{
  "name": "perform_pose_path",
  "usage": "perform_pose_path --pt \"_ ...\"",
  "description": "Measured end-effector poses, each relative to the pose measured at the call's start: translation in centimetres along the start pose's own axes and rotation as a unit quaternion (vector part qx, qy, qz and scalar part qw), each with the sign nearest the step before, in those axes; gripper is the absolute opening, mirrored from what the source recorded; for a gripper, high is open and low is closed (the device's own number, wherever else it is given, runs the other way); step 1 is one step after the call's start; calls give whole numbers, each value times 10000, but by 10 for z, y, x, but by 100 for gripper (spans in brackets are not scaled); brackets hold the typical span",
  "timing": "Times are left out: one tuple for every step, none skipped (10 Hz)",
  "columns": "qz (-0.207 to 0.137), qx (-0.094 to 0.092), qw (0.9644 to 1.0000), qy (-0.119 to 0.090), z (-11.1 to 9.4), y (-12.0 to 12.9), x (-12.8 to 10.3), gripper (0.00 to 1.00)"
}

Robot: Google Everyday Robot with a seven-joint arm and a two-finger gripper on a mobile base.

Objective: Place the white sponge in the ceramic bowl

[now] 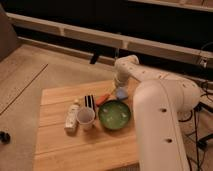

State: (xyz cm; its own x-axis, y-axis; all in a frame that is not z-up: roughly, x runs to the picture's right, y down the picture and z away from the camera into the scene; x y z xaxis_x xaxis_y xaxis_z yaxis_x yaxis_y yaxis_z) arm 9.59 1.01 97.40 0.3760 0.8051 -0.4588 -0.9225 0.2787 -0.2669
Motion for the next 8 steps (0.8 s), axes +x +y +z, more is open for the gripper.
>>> perform_pose_path --pt "33 20 9999 112 8 -1 2 65" --pt "83 -13 9997 227 18 0 3 65" --pt "97 -111 9991 389 32 6 6 65" --pt "88 -183 9987 476 40 10 7 65" --pt "86 -253 9980 577 48 13 8 63" --pt "95 -248 9977 627 51 11 7 55" --pt "119 -170 9980 603 53 6 1 43" --pt "166 -100 9982 563 51 0 -4 34"
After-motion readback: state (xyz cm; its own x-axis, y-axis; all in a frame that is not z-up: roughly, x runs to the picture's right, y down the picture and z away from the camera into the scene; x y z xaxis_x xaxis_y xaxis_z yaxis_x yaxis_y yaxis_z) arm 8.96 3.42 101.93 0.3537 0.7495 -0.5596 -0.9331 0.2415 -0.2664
